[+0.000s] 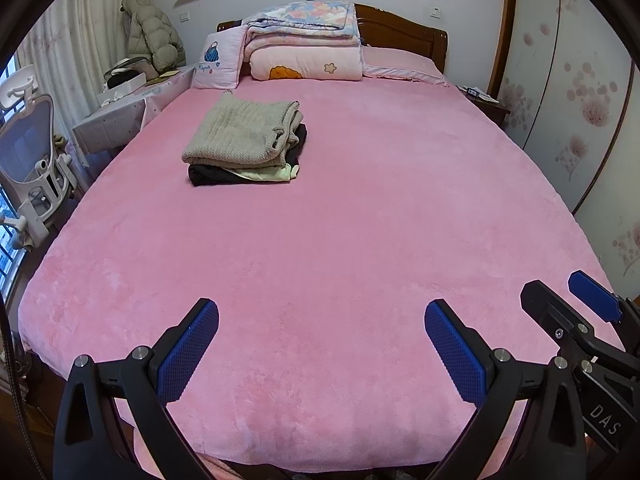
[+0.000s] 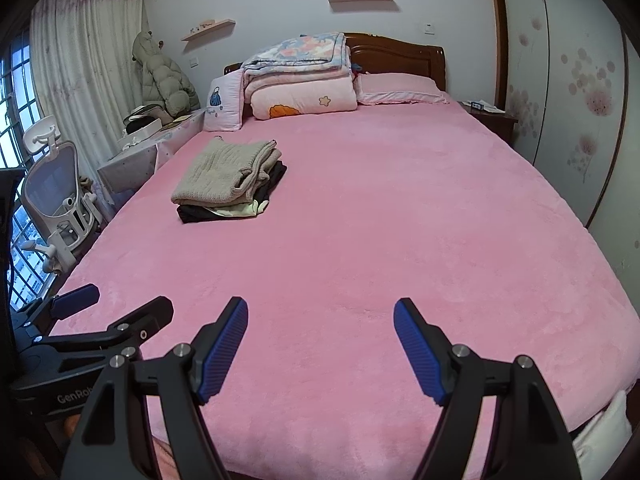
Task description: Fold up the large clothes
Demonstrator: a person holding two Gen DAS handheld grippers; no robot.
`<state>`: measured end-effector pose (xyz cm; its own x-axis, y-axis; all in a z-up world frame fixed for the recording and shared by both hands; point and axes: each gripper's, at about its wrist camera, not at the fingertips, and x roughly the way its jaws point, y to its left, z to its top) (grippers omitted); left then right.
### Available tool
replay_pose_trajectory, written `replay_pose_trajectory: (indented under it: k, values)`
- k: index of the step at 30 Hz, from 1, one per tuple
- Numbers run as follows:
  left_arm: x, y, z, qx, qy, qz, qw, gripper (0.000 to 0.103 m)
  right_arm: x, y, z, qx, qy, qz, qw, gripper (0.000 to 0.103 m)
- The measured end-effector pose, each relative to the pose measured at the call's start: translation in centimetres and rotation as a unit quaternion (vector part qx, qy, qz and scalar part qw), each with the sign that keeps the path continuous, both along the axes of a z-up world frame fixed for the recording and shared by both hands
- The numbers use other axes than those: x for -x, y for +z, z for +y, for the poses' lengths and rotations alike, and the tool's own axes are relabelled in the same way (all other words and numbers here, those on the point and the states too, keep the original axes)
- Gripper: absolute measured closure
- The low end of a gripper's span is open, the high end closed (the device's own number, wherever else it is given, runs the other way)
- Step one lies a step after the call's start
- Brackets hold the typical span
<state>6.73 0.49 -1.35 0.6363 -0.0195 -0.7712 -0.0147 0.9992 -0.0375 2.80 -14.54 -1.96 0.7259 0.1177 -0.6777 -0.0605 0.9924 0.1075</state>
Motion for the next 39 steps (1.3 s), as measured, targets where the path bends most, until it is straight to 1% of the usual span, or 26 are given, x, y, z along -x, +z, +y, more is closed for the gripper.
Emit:
replay_pose_trajectory:
  k: [27,34,39]
  values:
    - [0.36,0.05,-0.55,-0.007,0.007,-0.002,0.9999,0.001,0.04,0.07,0.13,0.0,0.0,0.0,1.0,0.027]
    - [0.51,0.1,-0.47,-0.001,0.004,0.0,1.0,0.001,-0.02,0.23,0.15,-0.002,0.0,0.0,1.0,0.027]
    - [0.59,0.1,-0.36,0.005,0.003,0.002,1.0,0.001,0.07,0.87,0.59,-0.003,0.001,-0.002,1.0,0.027]
